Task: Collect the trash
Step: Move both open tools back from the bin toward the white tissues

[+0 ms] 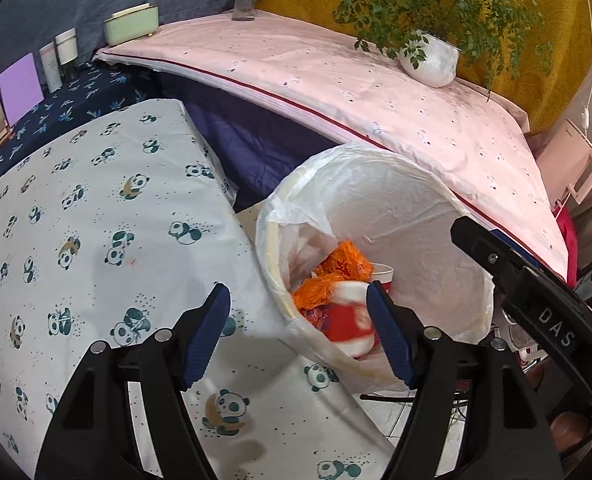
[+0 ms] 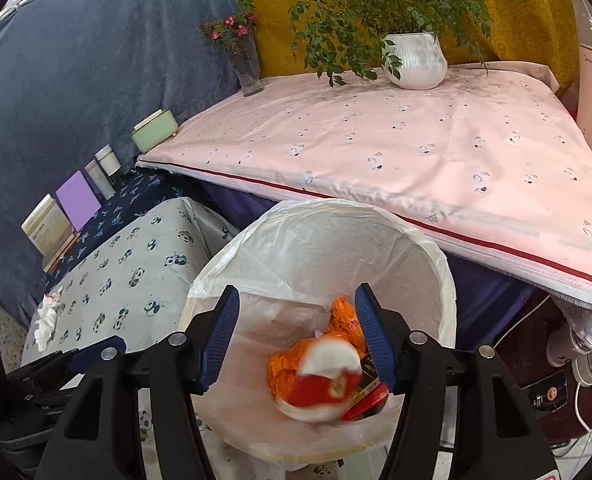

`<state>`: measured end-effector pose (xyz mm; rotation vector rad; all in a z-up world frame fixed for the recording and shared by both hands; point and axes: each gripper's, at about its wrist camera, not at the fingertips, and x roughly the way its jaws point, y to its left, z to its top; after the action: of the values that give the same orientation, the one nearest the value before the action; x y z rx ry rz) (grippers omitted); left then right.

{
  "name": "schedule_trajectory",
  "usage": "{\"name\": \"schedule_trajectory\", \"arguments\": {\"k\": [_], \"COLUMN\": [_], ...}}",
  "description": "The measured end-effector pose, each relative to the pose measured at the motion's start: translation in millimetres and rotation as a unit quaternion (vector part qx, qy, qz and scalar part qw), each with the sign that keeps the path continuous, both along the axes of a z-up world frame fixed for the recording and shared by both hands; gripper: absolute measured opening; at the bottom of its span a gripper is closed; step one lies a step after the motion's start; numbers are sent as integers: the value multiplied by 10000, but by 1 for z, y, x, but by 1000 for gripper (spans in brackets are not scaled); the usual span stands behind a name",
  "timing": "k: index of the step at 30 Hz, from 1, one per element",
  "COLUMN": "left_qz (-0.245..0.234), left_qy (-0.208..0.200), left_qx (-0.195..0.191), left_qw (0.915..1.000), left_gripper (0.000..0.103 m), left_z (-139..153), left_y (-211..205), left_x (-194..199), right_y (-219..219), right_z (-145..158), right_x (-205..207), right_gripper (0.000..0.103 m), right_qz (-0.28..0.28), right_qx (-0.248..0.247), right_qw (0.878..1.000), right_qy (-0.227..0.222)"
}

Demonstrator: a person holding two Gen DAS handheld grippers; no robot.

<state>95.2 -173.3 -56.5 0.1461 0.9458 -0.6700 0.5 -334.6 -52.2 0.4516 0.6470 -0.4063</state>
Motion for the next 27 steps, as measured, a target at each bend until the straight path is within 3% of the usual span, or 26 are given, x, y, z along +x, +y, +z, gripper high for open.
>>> {"name": "schedule_trajectory", "arguments": {"k": [12,27], "left_qz": [377,1219], "left_qy": [-39,-102], "left_qx": [-98,-164], "left_qw": [9992,9924], "left_gripper": [67,67], "left_z": [7,11], "left_y": [42,130], "left_x": [13,38], "right_y": [32,109], "right_z": [12,23], "right_x": [16,53], "right_gripper": [58,59], "right_qz": [300,1018], "right_qx": [-105,-219], "right_qw": [9995,9946], "right_qy": [-9,-15]}}
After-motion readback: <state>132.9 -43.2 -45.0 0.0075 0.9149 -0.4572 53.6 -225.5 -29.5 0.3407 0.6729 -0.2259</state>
